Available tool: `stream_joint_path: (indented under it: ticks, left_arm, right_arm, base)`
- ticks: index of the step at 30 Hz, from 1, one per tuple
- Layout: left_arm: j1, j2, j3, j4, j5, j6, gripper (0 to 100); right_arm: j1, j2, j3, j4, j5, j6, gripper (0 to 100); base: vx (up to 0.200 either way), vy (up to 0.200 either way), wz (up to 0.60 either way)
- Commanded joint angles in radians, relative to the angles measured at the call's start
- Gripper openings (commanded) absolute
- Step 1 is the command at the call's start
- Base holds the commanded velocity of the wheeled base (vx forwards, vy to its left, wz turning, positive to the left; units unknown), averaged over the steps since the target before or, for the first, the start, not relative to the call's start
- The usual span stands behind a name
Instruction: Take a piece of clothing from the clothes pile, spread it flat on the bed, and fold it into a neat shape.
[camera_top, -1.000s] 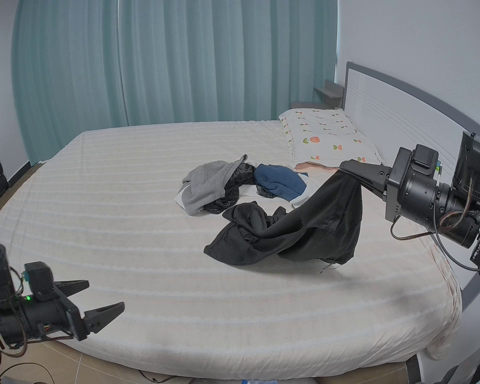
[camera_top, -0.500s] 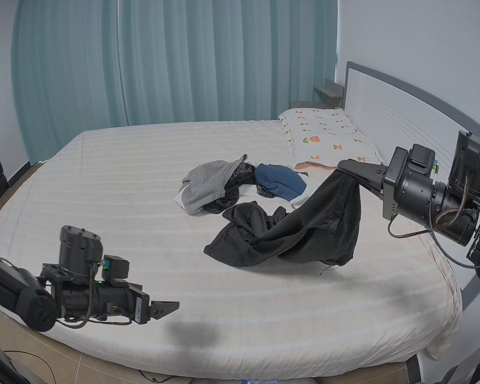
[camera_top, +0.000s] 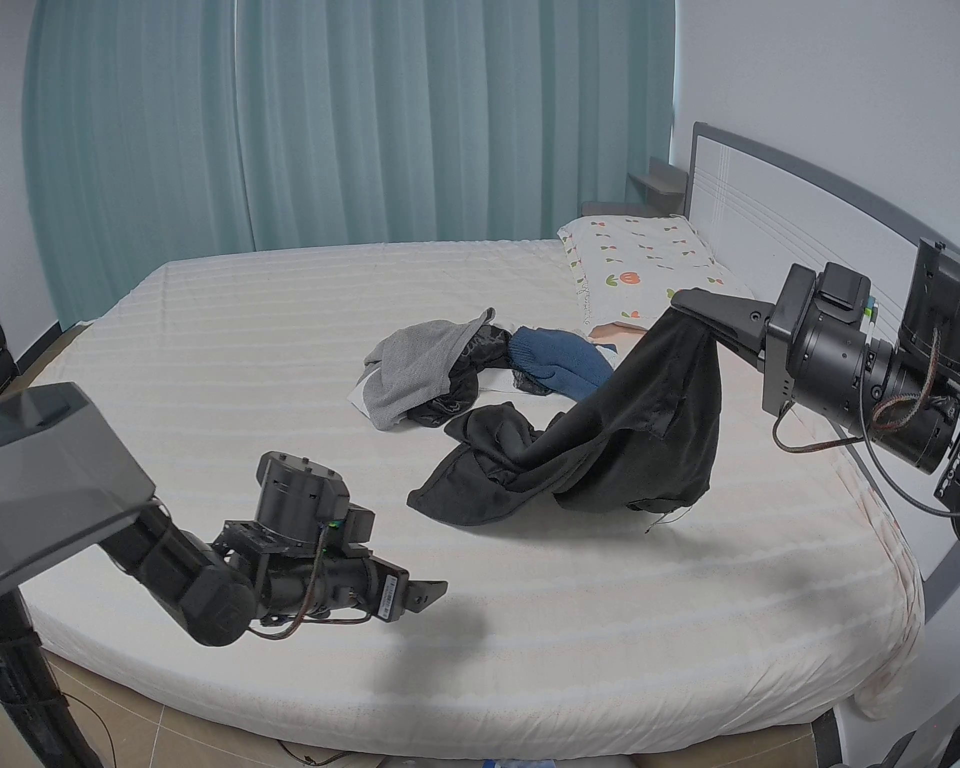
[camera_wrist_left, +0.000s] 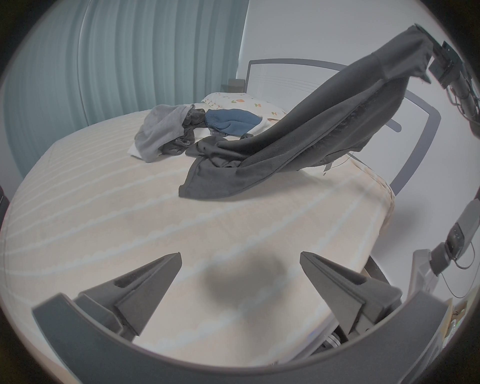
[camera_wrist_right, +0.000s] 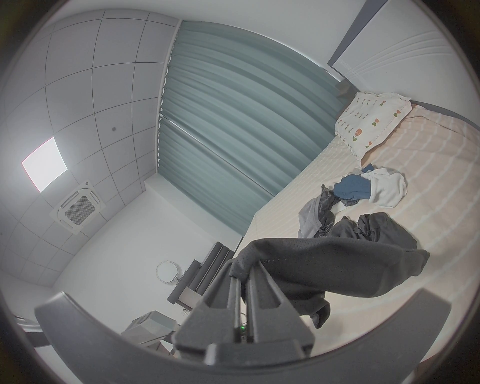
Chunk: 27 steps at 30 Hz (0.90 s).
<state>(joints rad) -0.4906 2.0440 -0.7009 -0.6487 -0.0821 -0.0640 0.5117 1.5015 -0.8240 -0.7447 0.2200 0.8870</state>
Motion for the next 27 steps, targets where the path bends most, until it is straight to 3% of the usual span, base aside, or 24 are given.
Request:
stream_joint_path:
  ticks: [1, 3, 10, 27]
  left_arm:
    - [-0.008, 0.123, -0.071, -0.035, 0.024, 0.001, 100]
    - [-0.008, 0.159, -0.104, -0.06, 0.059, 0.0, 100]
    - [-0.006, 0.242, -0.18, -0.066, 0.067, 0.004, 100]
    - [-0.009, 0.459, -0.516, -0.058, 0.137, -0.002, 100]
  right_arm:
    - [0.013, 0.014, -0.012, 0.001, -0.004, -0.002, 0]
    - [0.014, 0.016, -0.033, 0.005, -0.004, -0.002, 0]
    - [0.014, 0.02, -0.05, 0.008, -0.005, -0.002, 0]
    - [0.016, 0.008, -0.052, 0.002, -0.008, 0.0, 0]
  base:
    - [0.0, 0.0, 0.0]
    - [0.0, 0.0, 0.0]
    - [0.0, 0.0, 0.0]
    - [0.0, 0.0, 0.0]
